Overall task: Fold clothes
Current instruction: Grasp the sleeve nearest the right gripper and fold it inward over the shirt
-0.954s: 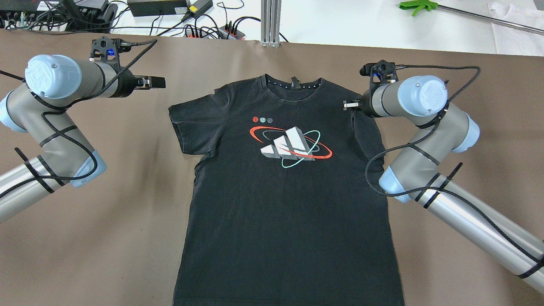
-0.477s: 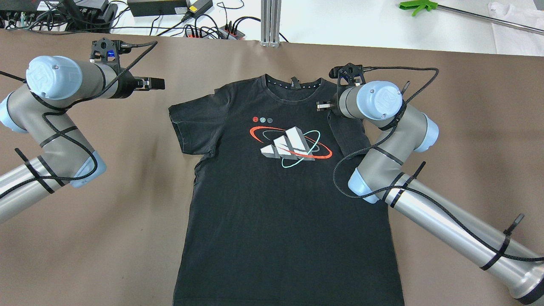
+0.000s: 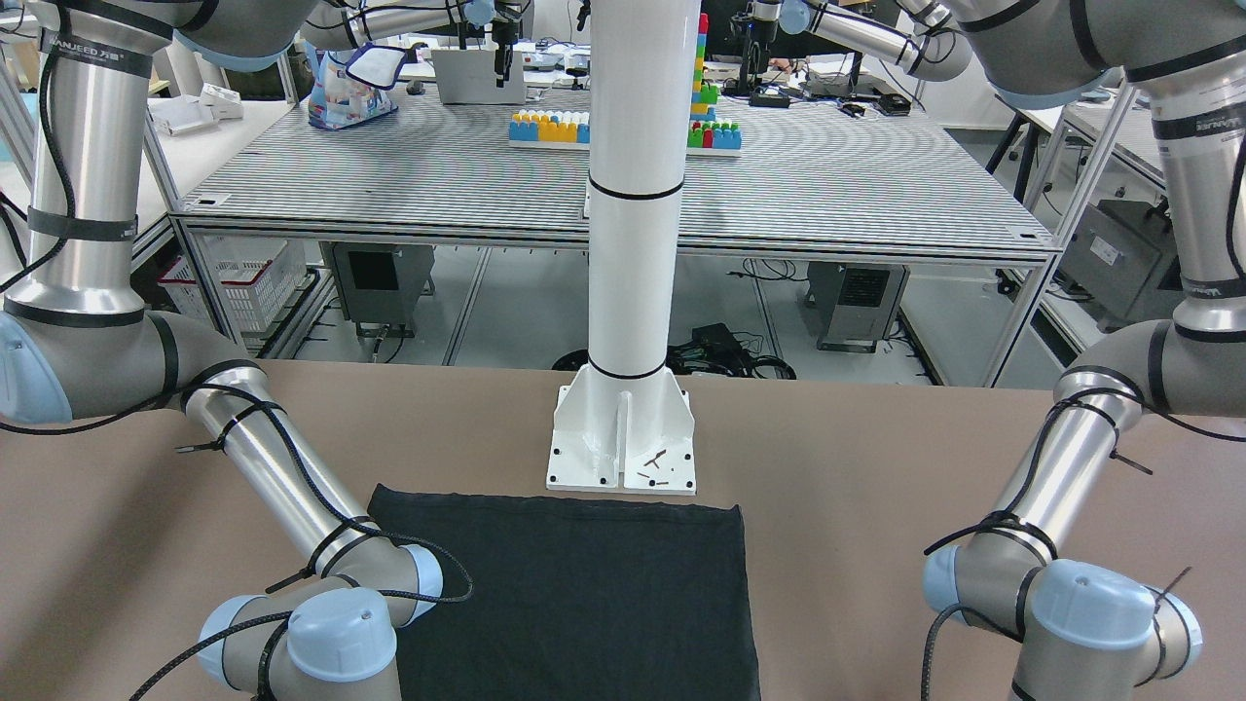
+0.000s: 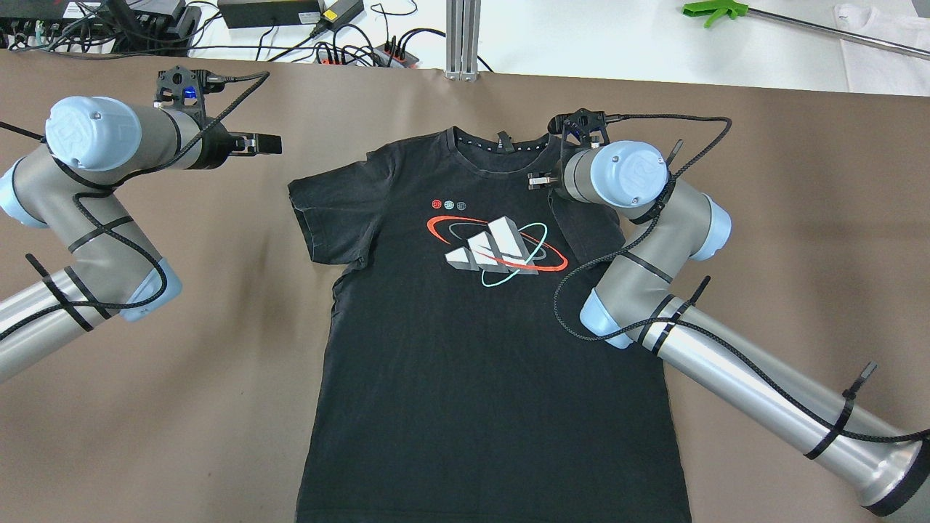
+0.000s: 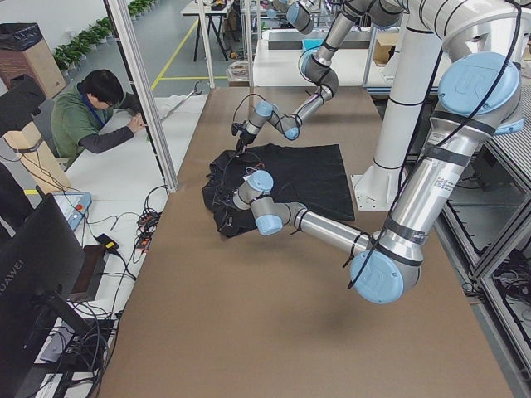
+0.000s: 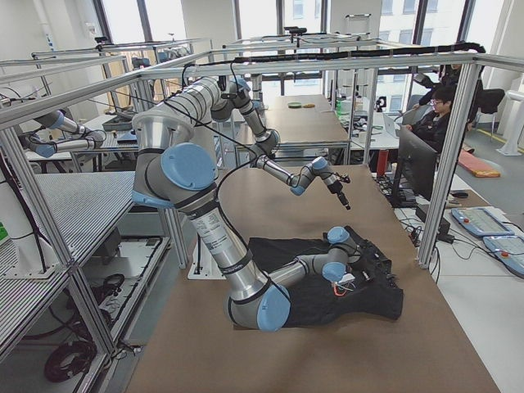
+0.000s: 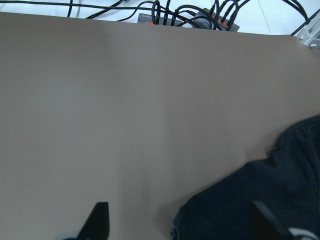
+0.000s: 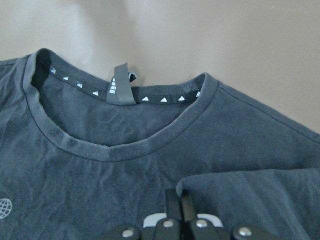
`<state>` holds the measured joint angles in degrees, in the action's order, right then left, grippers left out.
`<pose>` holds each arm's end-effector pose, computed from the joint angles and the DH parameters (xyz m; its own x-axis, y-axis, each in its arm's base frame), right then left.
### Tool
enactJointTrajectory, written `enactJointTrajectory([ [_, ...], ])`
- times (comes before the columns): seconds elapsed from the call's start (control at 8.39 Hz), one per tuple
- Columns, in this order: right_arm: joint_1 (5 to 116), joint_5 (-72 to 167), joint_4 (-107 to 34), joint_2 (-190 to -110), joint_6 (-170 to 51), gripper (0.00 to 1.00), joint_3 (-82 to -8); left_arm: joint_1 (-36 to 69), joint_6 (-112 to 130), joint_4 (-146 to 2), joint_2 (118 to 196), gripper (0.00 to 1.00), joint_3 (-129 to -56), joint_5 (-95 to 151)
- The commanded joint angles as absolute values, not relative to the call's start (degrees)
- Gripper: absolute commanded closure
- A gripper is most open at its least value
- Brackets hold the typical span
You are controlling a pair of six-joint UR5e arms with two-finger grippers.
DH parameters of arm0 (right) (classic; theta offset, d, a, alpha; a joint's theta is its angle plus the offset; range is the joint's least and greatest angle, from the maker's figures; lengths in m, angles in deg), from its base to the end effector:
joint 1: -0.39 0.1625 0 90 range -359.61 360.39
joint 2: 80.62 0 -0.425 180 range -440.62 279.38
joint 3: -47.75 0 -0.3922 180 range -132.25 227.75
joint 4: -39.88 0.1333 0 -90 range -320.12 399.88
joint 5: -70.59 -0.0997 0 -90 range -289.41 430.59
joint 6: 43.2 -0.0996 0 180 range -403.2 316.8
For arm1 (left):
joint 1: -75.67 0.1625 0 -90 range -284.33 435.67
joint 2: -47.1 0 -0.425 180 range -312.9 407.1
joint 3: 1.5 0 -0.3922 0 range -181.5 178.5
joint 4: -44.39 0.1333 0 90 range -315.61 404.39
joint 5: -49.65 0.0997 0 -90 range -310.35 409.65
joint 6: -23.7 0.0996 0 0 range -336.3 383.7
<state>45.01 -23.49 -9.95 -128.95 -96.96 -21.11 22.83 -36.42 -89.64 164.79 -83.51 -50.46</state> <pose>-0.4703 -0.6414 0.3041 0.6690 -0.1682 0.7239 -0.3235 0.8110 0.4875 0.3298 -0.6269 0.3606 0.5753 0.0529 -0.8162 0.4647 0.8001 0.3794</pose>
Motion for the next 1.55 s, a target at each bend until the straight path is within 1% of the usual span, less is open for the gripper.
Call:
enactJointTrajectory([
  [0.0,44.7,-23.4,-9.6,-128.7,-97.2,0.29,-20.8,22.9,-36.4,-89.6,164.8,0.0,-83.5,-50.5],
  [0.12,44.8,-23.4,-9.0,-129.5,-97.2,0.06,-20.9,22.9,-36.4,-89.6,164.8,0.0,-83.5,-50.5],
  [0.36,44.8,-23.5,-5.6,-131.8,-97.2,0.06,-20.9,23.4,-36.5,-89.6,164.9,0.0,-83.5,-49.2],
  [0.72,45.3,-24.1,-5.5,-132.4,-97.4,0.06,-21.0,23.8,-37.1,-89.6,165.4,0.0,-83.8,-49.2],
  [0.95,47.5,-28.1,-5.6,-132.9,-98.4,0.06,-21.8,28.8,-40.3,-90.6,165.4,0.0,-83.8,-46.1],
  [1.19,50.9,-33.9,-5.8,-135.3,-98.7,0.06,-24.2,32.9,-38.9,-91.0,165.0,0.0,-82.5,-39.8],
  [1.43,53.1,-37.4,-6.0,-138.3,-98.1,0.06,-27.7,32.7,-34.9,-92.3,165.3,0.0,-79.1,-40.0],
])
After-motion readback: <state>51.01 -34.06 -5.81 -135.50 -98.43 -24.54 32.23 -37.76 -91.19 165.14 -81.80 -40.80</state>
